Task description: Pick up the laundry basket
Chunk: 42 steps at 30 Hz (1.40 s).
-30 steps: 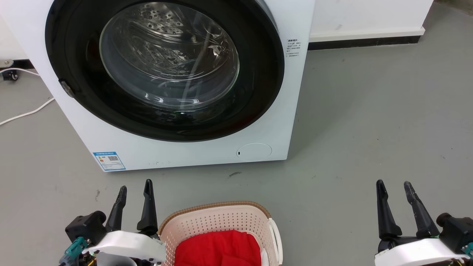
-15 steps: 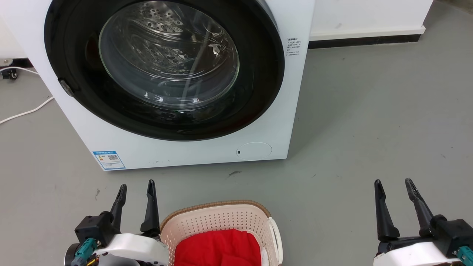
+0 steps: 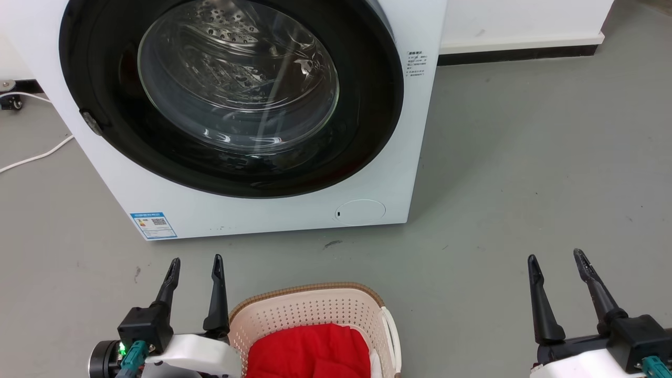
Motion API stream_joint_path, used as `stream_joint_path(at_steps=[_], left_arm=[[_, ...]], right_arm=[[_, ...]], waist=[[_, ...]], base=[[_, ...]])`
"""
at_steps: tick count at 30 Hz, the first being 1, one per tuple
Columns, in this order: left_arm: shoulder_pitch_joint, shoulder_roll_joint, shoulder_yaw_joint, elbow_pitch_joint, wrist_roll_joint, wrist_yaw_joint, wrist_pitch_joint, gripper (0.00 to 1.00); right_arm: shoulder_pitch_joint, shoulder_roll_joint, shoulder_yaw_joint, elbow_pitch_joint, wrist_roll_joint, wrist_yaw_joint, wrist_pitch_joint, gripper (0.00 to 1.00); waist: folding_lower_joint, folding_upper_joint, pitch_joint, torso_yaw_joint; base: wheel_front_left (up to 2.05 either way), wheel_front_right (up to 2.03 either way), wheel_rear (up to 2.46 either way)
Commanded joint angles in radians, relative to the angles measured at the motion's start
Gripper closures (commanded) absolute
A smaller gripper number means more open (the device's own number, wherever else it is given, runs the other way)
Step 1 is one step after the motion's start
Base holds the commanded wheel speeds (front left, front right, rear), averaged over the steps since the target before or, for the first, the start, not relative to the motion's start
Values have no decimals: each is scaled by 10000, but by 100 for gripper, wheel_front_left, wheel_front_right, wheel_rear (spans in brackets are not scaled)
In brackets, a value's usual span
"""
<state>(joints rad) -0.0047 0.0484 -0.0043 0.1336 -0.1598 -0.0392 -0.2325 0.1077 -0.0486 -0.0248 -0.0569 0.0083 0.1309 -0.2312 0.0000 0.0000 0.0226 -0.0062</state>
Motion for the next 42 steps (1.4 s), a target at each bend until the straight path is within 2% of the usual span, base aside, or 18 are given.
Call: stream_joint_path(at_steps=[1,17,25,42], left_arm=[[41,30,1,-67,223,54,-81,0],[142,29,27,-104,1210,202,-349,0],[105,29,79,-56,1082,222,-334,0],[112,29,81,-49,1218,233,-334,0]], right_arm=[[120,-30,-14,-121,-197,-5,-87,0],[288,-28,-282,-105,-484,-3,-358,0],[252,-27,-259,93,302,-4,-346,0],[208,-27,-171,198,385,-4,-346,0]], waist=[[0,0,13,1],[0,0,78,6],[0,0,92,25],[0,0,138,8]], base=[[0,0,0],[0,0,0],[0,0,0],[0,0,0]])
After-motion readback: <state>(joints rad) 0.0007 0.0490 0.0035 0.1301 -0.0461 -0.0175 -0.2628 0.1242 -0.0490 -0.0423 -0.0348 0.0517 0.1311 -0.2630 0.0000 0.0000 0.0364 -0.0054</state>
